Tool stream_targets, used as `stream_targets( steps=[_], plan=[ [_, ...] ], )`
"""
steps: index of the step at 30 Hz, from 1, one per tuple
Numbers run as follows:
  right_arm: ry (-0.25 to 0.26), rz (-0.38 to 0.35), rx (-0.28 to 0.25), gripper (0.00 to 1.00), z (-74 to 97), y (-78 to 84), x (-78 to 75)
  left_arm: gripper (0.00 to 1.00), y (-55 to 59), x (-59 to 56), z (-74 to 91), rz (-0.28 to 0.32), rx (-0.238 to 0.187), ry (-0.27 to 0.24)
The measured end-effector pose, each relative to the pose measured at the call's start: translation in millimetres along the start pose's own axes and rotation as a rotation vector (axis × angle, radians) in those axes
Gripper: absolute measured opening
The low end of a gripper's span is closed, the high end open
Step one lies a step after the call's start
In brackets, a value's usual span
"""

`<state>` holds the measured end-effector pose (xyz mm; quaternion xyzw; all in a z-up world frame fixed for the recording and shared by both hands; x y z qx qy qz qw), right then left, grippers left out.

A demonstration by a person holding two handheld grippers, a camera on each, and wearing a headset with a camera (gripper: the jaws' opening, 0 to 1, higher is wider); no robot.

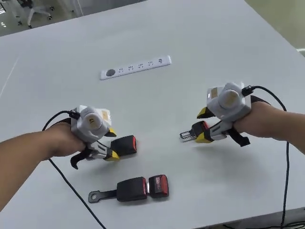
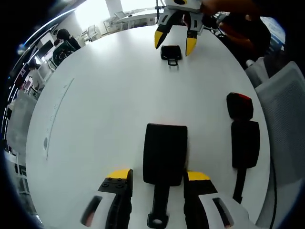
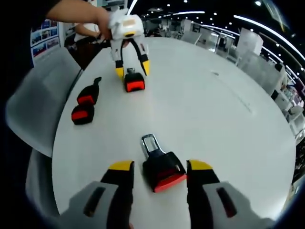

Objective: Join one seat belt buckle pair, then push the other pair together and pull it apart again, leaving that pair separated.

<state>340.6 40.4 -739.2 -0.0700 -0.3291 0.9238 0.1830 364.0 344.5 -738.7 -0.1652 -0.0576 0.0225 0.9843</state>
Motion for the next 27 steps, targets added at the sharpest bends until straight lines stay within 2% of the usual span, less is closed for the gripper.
stream_targets(
  steps=[1,2,4,5,6,7,9,11,15,17,19,21,27],
  plan=[
    [-0.001,0.004,0.0,0.44,-0.4,1.4,0.8,0.42,-1.5,0.4,2.8,0.04,-0.026,0.005],
    [0.0,0.003,-0.013,0.44,0.6,0.0,-0.5,0.42,-1.5,1.3,4.1,0.051,-0.035,-0.002],
    [-0.007,0.0,-0.019,0.42,0.7,-1.2,-1.9,0.42,-2.2,1.2,3.3,0.022,-0.031,0.016],
    [-0.008,0.012,-0.016,0.4,0.7,-1.6,-2.6,0.39,-1.5,0.9,2.1,0.024,-0.035,0.034],
    [-0.009,0.023,-0.009,0.39,0.4,-1.5,-3.8,0.34,-1.3,-1.9,0.7,0.023,-0.042,0.075],
    [-0.009,0.035,-0.003,0.37,0.1,-1.4,-4.5,0.33,-0.8,1.5,1.6,0.022,-0.04,0.04],
    [-0.022,0.066,0.014,0.37,-1.4,-1.1,-4.9,0.33,0.3,1.6,2.1,0.01,-0.043,0.054],
    [-0.019,0.128,0.051,0.36,-2.8,-0.1,-5.9,0.32,0.9,1.6,1.8,0.002,-0.045,0.054],
    [-0.031,0.133,0.061,0.33,-3.8,0.1,-7.8,0.32,-0.3,1.6,1.6,-0.005,-0.037,0.058],
    [-0.038,0.157,0.075,0.33,-3.9,-0.3,-8.5,0.32,-2.7,0.4,0.6,-0.031,-0.022,0.066],
    [-0.043,0.23,0.11,0.33,-4.6,-1.2,-8.9,0.31,-5.5,-0.9,0.0,-0.057,-0.008,0.071],
    [-0.049,0.219,0.11,0.33,-5.4,-1.8,-9.4,0.31,-8.1,-1.9,-0.2,-0.074,0.003,0.079],
    [-0.05,0.192,0.11,0.32,-7.5,-3.5,-11.1,0.31,-8.8,-1.6,-1.4,-0.067,0.012,0.089]
  ],
)
Point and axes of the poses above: the centre of the closed fingertips' face, and the gripper's own axes: z roughly backward along the fingers, x roughly to its left, y roughly out of its underside, the point moved 9 cm from there along z, roughly backward along the fingers, and after that the axes turned 5 degrees about -z, right-handed, at the moved point
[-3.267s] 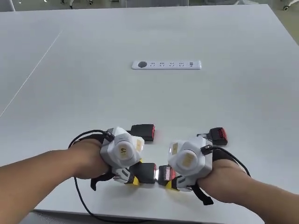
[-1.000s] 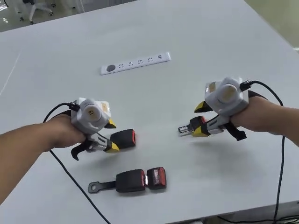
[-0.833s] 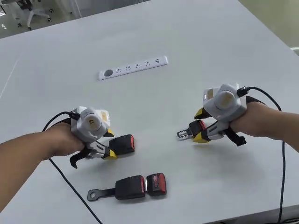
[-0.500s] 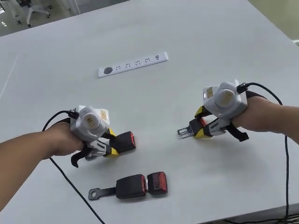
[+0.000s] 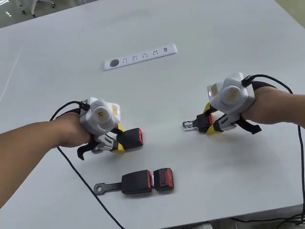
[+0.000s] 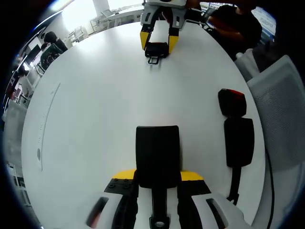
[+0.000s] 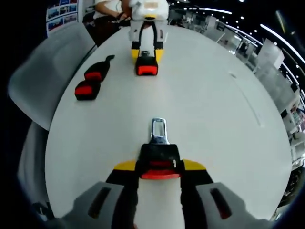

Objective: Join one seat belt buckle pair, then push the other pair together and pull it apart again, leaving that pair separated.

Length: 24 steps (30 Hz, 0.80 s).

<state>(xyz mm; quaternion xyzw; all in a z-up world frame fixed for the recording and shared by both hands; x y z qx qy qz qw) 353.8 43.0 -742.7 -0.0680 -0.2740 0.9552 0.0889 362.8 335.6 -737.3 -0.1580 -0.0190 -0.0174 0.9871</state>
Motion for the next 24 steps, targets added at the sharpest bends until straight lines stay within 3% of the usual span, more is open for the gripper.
stream_targets(
  steps=[7,10,19,24],
  plan=[
    [0.016,0.005,-0.031,0.33,-17.0,-25.1,7.0,0.31,-0.8,-1.0,-0.7,0.004,-0.002,-0.002],
    [0.02,-0.028,-0.059,0.33,-22.5,-34.2,8.4,0.31,-1.4,-0.6,-0.9,0.009,-0.001,0.0],
    [0.028,-0.01,-0.103,0.33,-48.6,-69.0,16.1,0.31,-1.8,1.0,-2.4,0.002,0.014,0.005],
    [0.014,0.055,-0.098,0.33,-60.8,-89.6,26.4,0.31,-1.2,0.0,-2.1,0.007,0.006,0.0]
  ],
)
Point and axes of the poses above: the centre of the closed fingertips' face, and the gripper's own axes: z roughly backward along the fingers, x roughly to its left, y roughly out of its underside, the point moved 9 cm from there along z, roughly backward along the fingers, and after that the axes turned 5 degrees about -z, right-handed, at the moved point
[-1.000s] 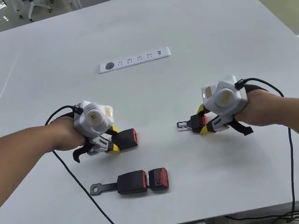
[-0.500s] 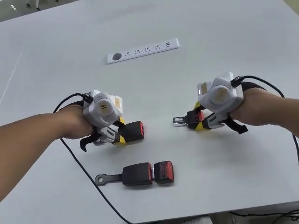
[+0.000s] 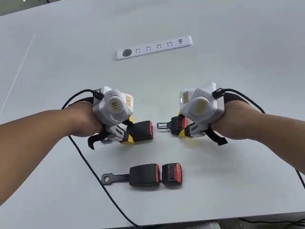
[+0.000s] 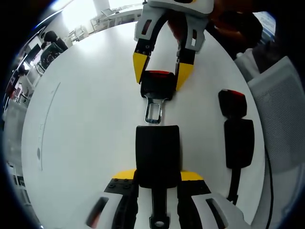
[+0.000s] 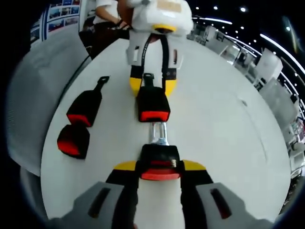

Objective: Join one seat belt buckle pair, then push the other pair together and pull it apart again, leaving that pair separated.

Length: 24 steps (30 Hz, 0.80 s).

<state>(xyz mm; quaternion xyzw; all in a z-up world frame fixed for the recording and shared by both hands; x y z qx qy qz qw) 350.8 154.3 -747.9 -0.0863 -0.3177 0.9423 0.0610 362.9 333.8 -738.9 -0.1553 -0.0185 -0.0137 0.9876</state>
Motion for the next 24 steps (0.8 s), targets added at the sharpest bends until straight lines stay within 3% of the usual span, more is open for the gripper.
stream_targets(
  steps=[10,15,24],
  plan=[
    [-0.007,0.089,0.014,0.32,-4.9,-7.7,2.0,0.31,-3.5,-0.3,-1.4,-0.001,0.022,0.006],
    [-0.024,0.037,-0.012,0.32,-10.0,-8.5,-1.0,0.31,-2.3,-0.1,-1.2,-0.012,0.025,0.001],
    [-0.03,0.011,-0.022,0.31,-14.0,-8.5,-2.2,0.3,-1.0,1.0,-1.7,-0.021,-0.006,0.009]
  ],
)
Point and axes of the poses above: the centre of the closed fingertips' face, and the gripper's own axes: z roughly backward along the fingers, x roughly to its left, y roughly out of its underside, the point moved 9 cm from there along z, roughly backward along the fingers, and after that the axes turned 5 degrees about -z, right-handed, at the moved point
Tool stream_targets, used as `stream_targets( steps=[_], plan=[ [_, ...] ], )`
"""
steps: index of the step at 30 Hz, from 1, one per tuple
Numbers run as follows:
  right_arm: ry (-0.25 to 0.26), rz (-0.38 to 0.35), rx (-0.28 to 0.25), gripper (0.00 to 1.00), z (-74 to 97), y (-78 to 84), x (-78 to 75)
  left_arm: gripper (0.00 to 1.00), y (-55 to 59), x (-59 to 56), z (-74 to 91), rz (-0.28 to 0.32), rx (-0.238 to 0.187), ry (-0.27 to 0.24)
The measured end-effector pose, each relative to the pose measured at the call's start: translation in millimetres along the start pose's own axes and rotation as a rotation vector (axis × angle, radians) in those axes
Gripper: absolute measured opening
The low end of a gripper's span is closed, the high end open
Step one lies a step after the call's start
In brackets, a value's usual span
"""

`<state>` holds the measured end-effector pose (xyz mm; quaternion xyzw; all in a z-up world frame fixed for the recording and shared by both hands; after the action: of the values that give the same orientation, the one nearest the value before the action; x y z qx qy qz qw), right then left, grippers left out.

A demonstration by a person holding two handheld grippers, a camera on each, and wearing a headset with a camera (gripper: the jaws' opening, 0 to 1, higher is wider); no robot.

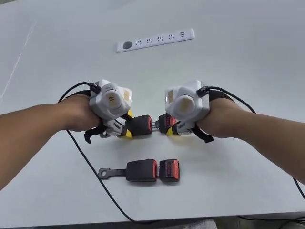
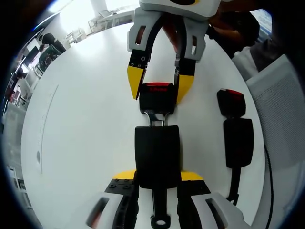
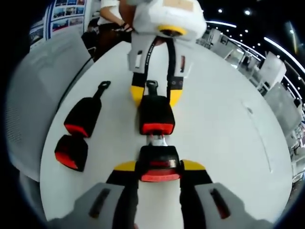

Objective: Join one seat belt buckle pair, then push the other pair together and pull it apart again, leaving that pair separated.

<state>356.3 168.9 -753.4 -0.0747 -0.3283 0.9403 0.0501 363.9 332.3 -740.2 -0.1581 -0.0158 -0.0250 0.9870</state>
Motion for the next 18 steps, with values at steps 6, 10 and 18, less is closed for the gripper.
stream_targets(
  steps=[6,10,18],
  plan=[
    [-0.007,-0.003,0.0,0.3,-6.4,-7.3,-1.5,0.3,0.0,0.0,-0.5,0.003,-0.005,-0.002],
    [0.001,-0.02,0.006,0.3,-12.1,-15.0,1.0,0.3,-0.2,-1.4,0.1,-0.008,-0.012,-0.006],
    [0.012,-0.012,0.0,0.31,-10.4,-13.4,2.1,0.3,-1.1,-2.8,0.7,0.015,-0.01,-0.011]
  ],
)
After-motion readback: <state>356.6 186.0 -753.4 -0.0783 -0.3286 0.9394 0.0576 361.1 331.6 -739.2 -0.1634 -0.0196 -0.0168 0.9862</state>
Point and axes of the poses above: the centre of the closed fingertips' face, and the gripper's own axes: z roughly backward along the fingers, x roughly to its left, y roughly out of its underside, the point moved 9 cm from there along z, roughly backward along the fingers, and after that the axes turned 5 degrees about -z, right-handed, at the moved point
